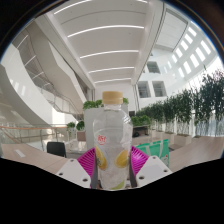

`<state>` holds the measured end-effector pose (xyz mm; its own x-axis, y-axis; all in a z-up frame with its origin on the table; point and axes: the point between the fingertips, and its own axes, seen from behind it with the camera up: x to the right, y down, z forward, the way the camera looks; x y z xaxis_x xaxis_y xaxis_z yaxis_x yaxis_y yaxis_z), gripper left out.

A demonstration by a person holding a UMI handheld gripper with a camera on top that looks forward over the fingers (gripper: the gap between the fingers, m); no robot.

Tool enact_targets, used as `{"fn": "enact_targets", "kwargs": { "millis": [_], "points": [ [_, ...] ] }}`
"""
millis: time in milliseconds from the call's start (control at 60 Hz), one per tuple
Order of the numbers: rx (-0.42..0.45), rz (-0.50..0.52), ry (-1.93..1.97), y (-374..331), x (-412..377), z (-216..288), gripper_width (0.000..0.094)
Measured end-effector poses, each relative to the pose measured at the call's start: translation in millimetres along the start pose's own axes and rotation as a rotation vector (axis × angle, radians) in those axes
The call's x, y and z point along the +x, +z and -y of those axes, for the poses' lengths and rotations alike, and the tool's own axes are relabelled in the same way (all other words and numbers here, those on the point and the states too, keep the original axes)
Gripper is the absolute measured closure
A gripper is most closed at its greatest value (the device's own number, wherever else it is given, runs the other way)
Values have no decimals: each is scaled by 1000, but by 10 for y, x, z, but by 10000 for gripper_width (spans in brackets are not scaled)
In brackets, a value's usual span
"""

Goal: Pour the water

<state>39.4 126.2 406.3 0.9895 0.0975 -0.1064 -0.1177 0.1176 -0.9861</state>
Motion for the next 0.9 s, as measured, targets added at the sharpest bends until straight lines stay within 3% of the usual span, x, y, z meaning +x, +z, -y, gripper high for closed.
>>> {"fn": "enact_targets", "kwargs": {
  "millis": [50, 133, 233, 367, 417, 450, 683, 767, 817, 867, 900],
  "points": [
    [-12, -14, -118, -113, 270, -320, 456],
    [-154, -49, -181, -127, 653, -1372, 454],
    [-249, -66, -131, -124, 980, -2367, 452],
    [-316, -108, -114, -85, 946, -2984, 452],
    [-340, -114, -122, -145, 968, -3132, 445],
    [-293, -108, -117, -153, 956, -3081, 449],
    [-274, -115, -100, -167, 971, -3050, 411],
    [-326, -137, -81, -185, 996, -3083, 344],
    [-398, -145, -55, -281, 977, -3168, 241],
    [-410, -141, -29, -391, 948, -3149, 112],
    [-417, -146, -23, -503, 913, -3104, 79]
  ]
}}
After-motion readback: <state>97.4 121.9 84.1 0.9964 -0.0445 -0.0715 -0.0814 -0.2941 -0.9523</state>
